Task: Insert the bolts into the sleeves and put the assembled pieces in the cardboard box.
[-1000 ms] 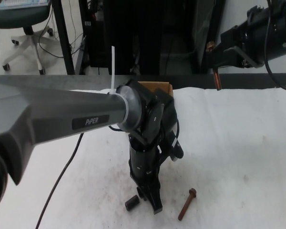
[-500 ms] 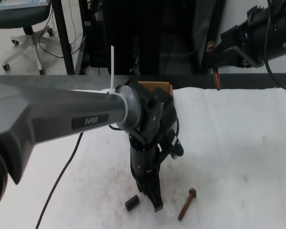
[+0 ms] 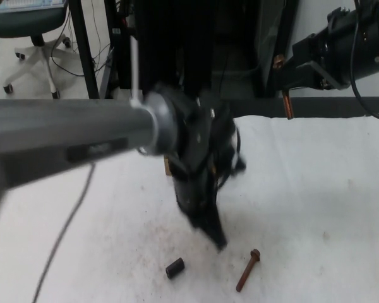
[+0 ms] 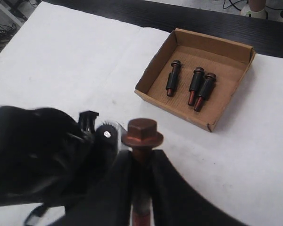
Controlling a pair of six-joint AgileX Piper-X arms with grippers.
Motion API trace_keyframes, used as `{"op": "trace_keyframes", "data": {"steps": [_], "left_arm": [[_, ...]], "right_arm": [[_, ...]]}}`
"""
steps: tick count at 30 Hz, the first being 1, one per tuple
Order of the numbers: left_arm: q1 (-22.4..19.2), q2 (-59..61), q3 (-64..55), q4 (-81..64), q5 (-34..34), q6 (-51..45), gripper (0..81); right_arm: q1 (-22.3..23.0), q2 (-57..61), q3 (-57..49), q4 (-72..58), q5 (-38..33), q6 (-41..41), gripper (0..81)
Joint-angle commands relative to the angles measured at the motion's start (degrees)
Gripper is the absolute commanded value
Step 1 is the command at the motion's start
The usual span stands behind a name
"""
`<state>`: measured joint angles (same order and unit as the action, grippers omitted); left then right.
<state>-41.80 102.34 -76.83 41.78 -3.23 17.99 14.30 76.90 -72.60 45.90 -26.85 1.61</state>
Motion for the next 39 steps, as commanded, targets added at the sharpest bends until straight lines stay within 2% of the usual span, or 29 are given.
{"op": "trace_keyframes", "data": {"steps": [1,4,6,11,15,18,22,25,29,31,34,36,39], "left_arm": [[1.21,-5.06,-0.46,-3.81,-0.06,-2.15,0.4],[4.43,-11.96,-0.3,-6.68,-0.06,-6.39,0.4],[6.92,-16.14,-0.32,-7.46,2.55,-9.08,0.4],[11.6,-23.33,-0.32,-8.2,17.48,-11.19,0.4],[12.86,-26.82,-0.32,-8.2,28.22,-9.27,0.4],[12.85,-27.63,-0.11,-8.2,32.72,-8.98,0.4],[12.97,-28.23,5.45,-12.73,32.81,-9.87,0.4],[12.97,-28.36,11.63,-20.55,32.91,-14.73,0.4],[12.97,-28.52,19.64,-40.65,33.59,-29.72,0.4],[12.97,-28.52,23.12,-54.36,33.81,-38.84,0.4],[12.97,-28.52,27.3,-71.1,33.98,-47.73,0.4],[12.97,-28.73,29.47,-75.81,35.25,-48.6,0.4],[13.24,-29.54,31.9,-75.65,39.15,-46.67,0.4]], "right_arm": [[-0.96,-0.23,-0.2,-0.63,-0.49,-0.36,0.8],[-1.86,-0.23,-0.2,-0.63,-1.03,0.3,0.8],[-2.19,-0.23,-0.2,-1.07,-3.65,1.27,0.8],[-2.28,-0.23,-0.2,-7.48,-11.66,5.72,0.8],[-2.28,-0.94,-0.2,-17.17,-12.7,10.42,0.8],[-2.28,-1.87,-0.2,-26.06,-12.7,10.94,0.8],[-2.28,-2.52,-0.2,-36.96,-12.7,14.8,0.8],[-2.28,-2.5,-0.2,-41.0,-12.96,19.75,0.8],[-1.48,-2.5,-0.2,-41.95,-17.26,19.89,0.8],[-0.32,-2.5,-0.2,-42.69,-18.22,19.88,0.8],[2.14,-2.5,-0.2,-45.4,-18.4,19.88,0.8],[4.31,-2.5,-0.2,-49.17,-18.38,19.88,0.8],[7.46,-2.5,-0.2,-56.65,-18.38,19.88,0.8]]}}
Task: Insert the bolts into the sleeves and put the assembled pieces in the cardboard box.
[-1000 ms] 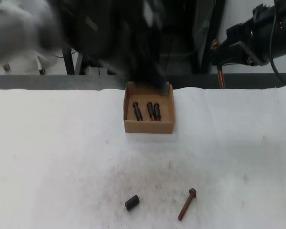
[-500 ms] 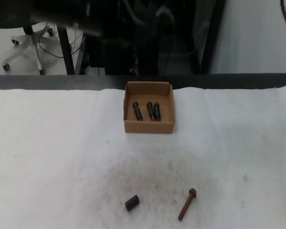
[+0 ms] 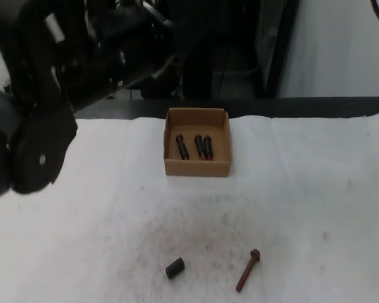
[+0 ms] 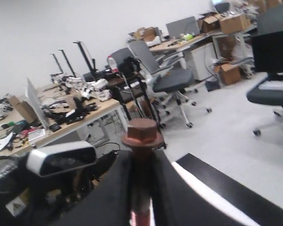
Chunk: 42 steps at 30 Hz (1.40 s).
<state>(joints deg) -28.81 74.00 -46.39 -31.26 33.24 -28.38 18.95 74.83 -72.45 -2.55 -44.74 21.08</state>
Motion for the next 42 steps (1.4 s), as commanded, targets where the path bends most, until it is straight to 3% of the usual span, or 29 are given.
{"op": "trace_keyframes", "data": {"steps": [1,7,11,16,29,36,42], "left_arm": [[0.41,-1.53,2.22,-2.41,4.23,1.39,0.4],[2.55,-3.91,4.15,-2.42,6.71,18.01,0.4],[4.11,-5.56,4.15,-2.42,4.89,29.56,0.4],[5.26,-7.51,4.15,-2.42,3.66,29.36,0.4],[5.25,-9.87,4.15,-2.42,3.66,29.27,0.4],[5.5,-9.86,4.15,-2.85,3.66,18.56,0.4],[6.54,-9.86,4.15,-4.62,3.66,17.65,0.4]], "right_arm": [[3.85,-0.43,-0.35,-10.02,-0.49,0.41,0.8],[7.72,-0.31,-0.35,-11.82,-0.22,1.23,0.8],[9.46,0.18,-0.35,-10.82,-0.21,-3.42,0.8],[11.35,1.56,-0.35,-6.58,3.37,-7.95,0.8],[14.56,4.13,-0.35,-7.18,5.55,-8.23,0.8],[14.56,4.12,-0.35,-7.33,5.55,-8.23,0.8],[14.56,4.12,-0.35,-10.96,5.42,-8.23,0.8]]}}
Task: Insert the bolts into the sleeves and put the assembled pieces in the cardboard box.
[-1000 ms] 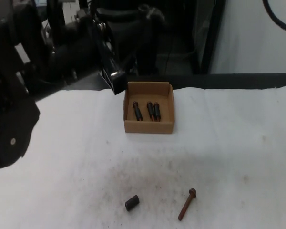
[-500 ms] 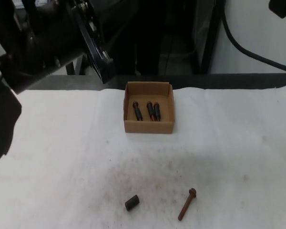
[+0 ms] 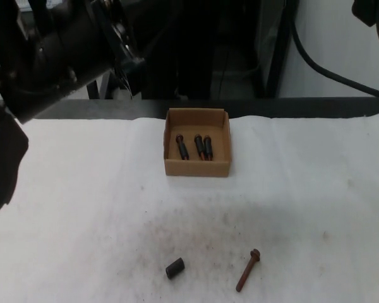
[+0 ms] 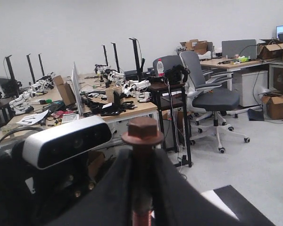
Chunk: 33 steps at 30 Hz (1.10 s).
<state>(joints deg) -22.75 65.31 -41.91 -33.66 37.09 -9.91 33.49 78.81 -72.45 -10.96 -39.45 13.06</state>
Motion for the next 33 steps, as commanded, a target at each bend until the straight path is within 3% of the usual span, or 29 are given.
{"op": "trace_keyframes", "data": {"steps": [1,33], "left_arm": [[0.58,-1.18,-0.32,-2.21,-0.18,-0.83,0.4],[2.11,-4.44,-0.32,-2.21,0.29,-0.61,0.4]], "right_arm": [[0.02,0.14,-0.35,-3.82,0.13,-0.21,0.8],[-1.07,1.71,-0.47,-4.32,0.13,-0.21,0.8]]}}
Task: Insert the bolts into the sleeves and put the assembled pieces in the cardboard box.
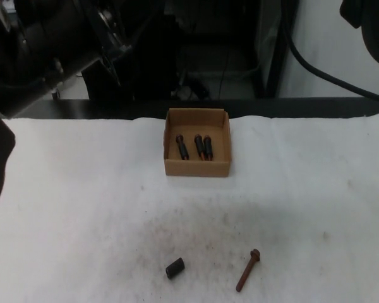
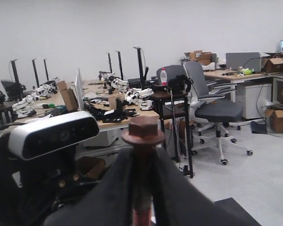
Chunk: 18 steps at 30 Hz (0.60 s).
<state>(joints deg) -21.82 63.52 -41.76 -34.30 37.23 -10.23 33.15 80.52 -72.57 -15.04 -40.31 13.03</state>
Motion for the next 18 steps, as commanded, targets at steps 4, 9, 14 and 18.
{"op": "trace_keyframes", "data": {"steps": [4,9,14,18], "left_arm": [[2.35,-3.12,-0.48,-1.57,0.15,-0.44,0.4],[2.34,-3.12,-0.48,1.75,0.15,-0.44,0.4],[2.22,-3.12,-0.48,8.31,2.78,-0.53,0.4],[2.22,-3.12,-0.48,10.2,3.74,-0.35,0.4]], "right_arm": [[-0.73,0.0,-0.36,-0.24,0.99,-0.18,0.8],[-0.37,0.0,-0.36,0.41,-0.55,-0.18,0.8],[-0.42,0.0,-0.36,5.15,-3.35,-0.18,0.8],[0.06,0.0,-0.36,5.92,-3.35,-1.05,0.8]]}}
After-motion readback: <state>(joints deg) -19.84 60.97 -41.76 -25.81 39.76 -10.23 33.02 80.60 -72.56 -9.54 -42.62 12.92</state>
